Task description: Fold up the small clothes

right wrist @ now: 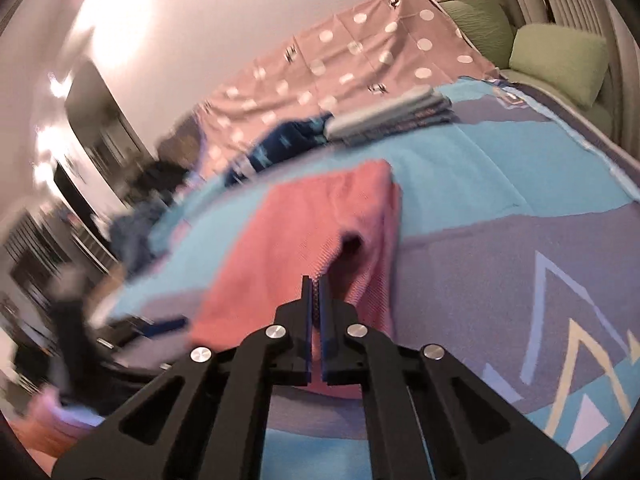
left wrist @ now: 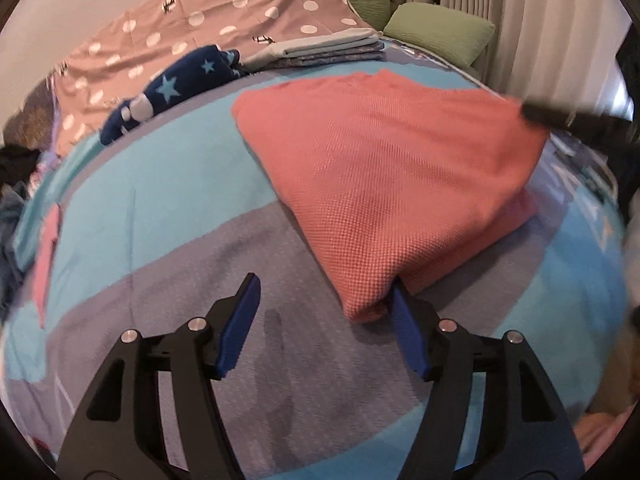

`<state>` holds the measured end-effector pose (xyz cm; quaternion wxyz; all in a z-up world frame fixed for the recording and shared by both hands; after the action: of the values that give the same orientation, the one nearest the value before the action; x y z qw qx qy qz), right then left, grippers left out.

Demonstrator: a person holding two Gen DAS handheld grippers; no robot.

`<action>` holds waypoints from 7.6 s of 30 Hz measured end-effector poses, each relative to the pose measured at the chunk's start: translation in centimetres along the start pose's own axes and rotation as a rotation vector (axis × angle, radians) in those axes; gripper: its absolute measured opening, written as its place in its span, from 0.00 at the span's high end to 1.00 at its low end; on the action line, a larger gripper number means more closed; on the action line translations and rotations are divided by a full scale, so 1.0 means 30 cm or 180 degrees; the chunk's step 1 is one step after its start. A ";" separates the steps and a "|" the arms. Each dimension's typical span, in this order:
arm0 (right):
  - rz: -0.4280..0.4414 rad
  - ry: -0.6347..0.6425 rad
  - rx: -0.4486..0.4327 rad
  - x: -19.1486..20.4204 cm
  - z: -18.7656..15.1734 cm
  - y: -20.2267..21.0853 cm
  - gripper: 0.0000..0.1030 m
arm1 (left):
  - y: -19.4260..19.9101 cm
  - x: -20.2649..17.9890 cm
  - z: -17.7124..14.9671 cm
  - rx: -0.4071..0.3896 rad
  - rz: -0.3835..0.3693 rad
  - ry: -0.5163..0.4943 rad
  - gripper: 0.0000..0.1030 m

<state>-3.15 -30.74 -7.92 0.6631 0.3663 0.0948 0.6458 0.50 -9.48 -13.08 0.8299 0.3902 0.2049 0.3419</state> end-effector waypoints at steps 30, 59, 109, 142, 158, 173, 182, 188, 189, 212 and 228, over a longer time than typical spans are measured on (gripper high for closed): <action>-0.0205 -0.0141 0.0811 -0.100 -0.130 -0.189 0.98 | -0.030 0.050 -0.044 0.0063 -0.0174 0.0329 0.33; -0.0325 0.0318 0.0557 0.011 0.013 -0.264 0.95 | -0.047 -0.008 0.119 -0.0118 -0.0868 0.0281 0.65; 0.0352 0.0169 0.1017 -0.053 0.175 -0.605 0.38 | -0.357 0.251 0.344 -0.0098 -0.1251 0.0817 0.25; -0.0454 0.1032 -0.0736 0.247 0.318 -0.021 0.80 | 0.125 -0.002 0.524 -0.1038 -0.0722 -0.0087 0.73; -0.0526 0.0949 -0.0974 0.168 0.691 -0.023 0.80 | 0.198 -0.091 0.908 -0.1281 -0.0449 -0.0609 0.73; -0.0701 0.0861 -0.1041 0.108 1.137 -0.370 0.80 | -0.058 0.106 1.414 -0.1265 -0.0228 -0.0454 0.73; -0.0886 0.0947 -0.0828 0.082 1.265 -0.830 0.67 | -0.428 0.421 1.545 -0.1016 0.0067 0.0015 0.60; -0.1457 0.0823 -0.0079 -0.093 1.061 -1.149 0.52 | -0.811 0.619 1.357 -0.0142 0.0732 -0.0059 0.42; -0.1479 0.0842 0.0024 -0.117 1.002 -1.172 0.52 | -0.829 0.625 1.320 -0.0156 0.0767 -0.0113 0.41; -0.1354 0.0260 -0.1041 -0.006 0.440 -0.259 0.05 | -0.127 0.249 0.817 -0.1340 0.0231 0.0120 0.02; -0.1415 0.0279 -0.0929 0.165 0.260 0.045 0.02 | 0.248 0.075 0.571 -0.1419 0.0522 0.0235 0.02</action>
<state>1.19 -29.13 0.19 0.8297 0.2087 0.1075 0.5064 9.42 -13.10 3.08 0.8570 0.2000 0.1222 0.4590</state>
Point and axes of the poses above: each gripper's, at about its wrist camera, not at the fingertips, and y roughly against the way its jaws point, x to its left, z to its top, the point moved 5 cm from there along -y, roughly the way its jaws point, and after that the axes turned 13 degrees about -z, right-handed, at the moved point
